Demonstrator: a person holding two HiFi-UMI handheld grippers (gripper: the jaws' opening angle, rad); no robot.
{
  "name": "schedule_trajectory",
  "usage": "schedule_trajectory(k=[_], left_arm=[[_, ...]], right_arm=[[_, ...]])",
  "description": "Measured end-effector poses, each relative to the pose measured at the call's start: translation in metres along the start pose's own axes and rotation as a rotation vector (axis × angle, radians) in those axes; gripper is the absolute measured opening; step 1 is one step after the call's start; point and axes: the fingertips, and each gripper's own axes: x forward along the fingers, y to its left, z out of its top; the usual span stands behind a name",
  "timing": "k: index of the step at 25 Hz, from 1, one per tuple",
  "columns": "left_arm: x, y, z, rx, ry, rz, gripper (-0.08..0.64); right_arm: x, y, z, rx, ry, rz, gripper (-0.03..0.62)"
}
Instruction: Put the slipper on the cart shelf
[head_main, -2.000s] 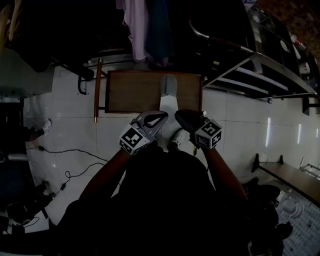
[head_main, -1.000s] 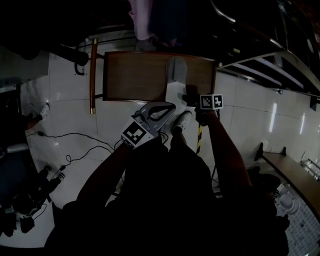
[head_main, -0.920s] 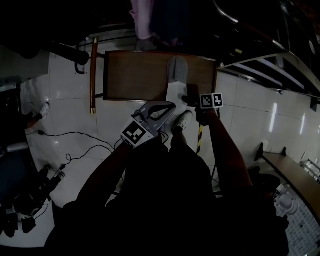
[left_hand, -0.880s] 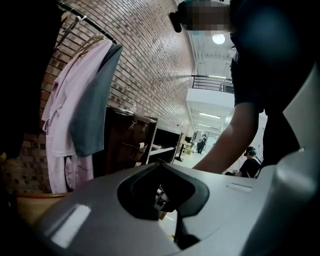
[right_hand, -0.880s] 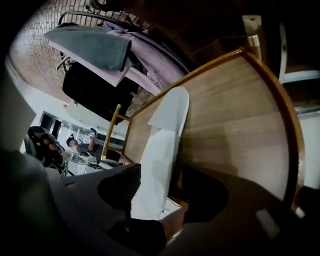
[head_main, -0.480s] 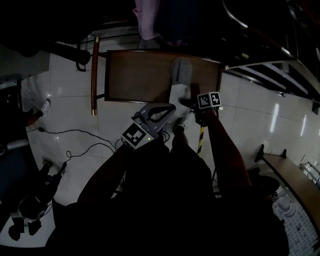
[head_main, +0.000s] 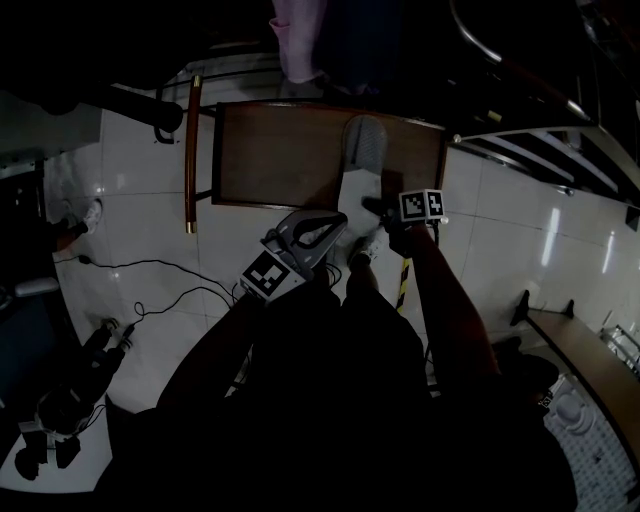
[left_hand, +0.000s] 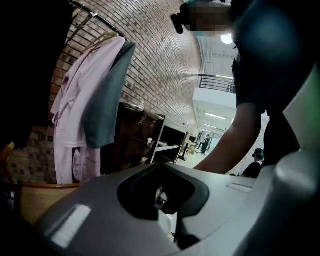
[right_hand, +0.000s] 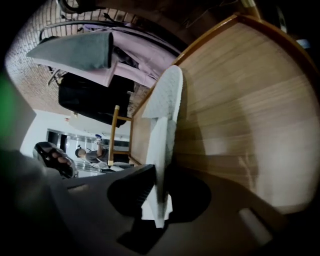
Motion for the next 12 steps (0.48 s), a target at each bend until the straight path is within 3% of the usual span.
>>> schedule_trajectory(k=[6, 12], left_arm=[[-0.001, -0.006, 0.008, 0.020, -0.005, -0.010, 0.000], [0.000, -0.016, 0.024, 0.077, -0.029, -0.016, 0.000]], right_arm=[[-0.020, 0.036, 0.004, -0.095, -0.103, 0.019, 0.066], [-0.070, 0.062, -0.003, -0.336, -0.212, -0.092, 0.066]])
